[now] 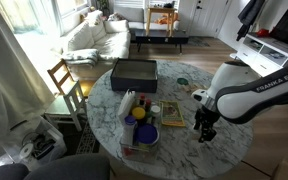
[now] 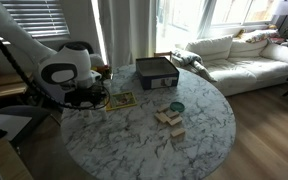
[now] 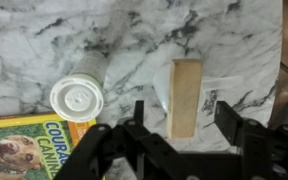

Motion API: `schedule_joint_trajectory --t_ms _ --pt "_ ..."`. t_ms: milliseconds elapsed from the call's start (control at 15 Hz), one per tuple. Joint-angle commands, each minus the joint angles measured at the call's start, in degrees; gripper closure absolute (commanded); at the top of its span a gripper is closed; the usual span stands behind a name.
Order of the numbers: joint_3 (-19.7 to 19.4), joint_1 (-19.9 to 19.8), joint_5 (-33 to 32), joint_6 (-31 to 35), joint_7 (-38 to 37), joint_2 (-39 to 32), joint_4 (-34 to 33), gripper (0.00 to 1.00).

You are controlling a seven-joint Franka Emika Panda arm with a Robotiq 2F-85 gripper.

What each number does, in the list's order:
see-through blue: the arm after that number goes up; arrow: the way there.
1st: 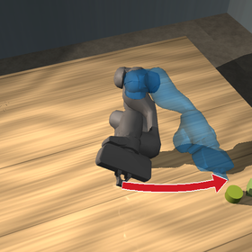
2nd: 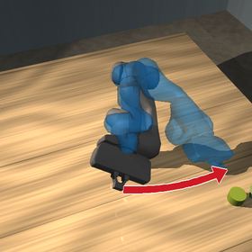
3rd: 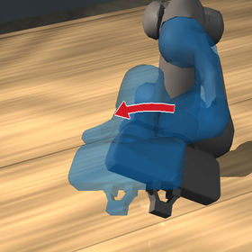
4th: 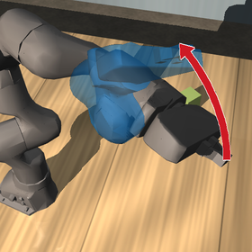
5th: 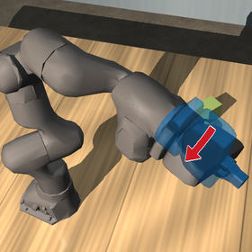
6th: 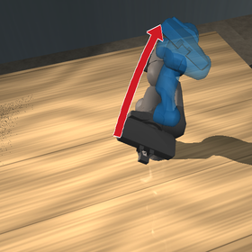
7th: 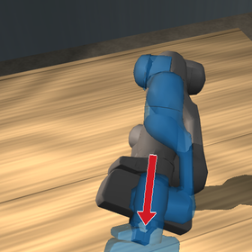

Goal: Remove the measuring cup from the clear container and put it on the table then place one wooden block on top of the measuring cup

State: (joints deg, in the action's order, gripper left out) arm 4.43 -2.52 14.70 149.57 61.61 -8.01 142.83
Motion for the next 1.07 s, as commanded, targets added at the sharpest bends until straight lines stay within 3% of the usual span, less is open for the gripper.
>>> schedule_joint_trajectory --t_ms 0,200,400,933,1000 --pt "0.09 -0.81 1.40 0.35 0.95 2.50 0.75 0.00" --pt "-0.44 -2.32 5.96 -2.64 7.99 7.74 1.12 0.00" --pt "-3.42 -2.55 8.57 -6.87 11.92 12.97 0.52 0.00" --pt "-10.50 -1.51 7.09 -18.65 1.83 18.03 -5.54 0.00" --pt "-10.38 -0.99 6.37 -15.88 3.64 17.58 -4.54 0.00"
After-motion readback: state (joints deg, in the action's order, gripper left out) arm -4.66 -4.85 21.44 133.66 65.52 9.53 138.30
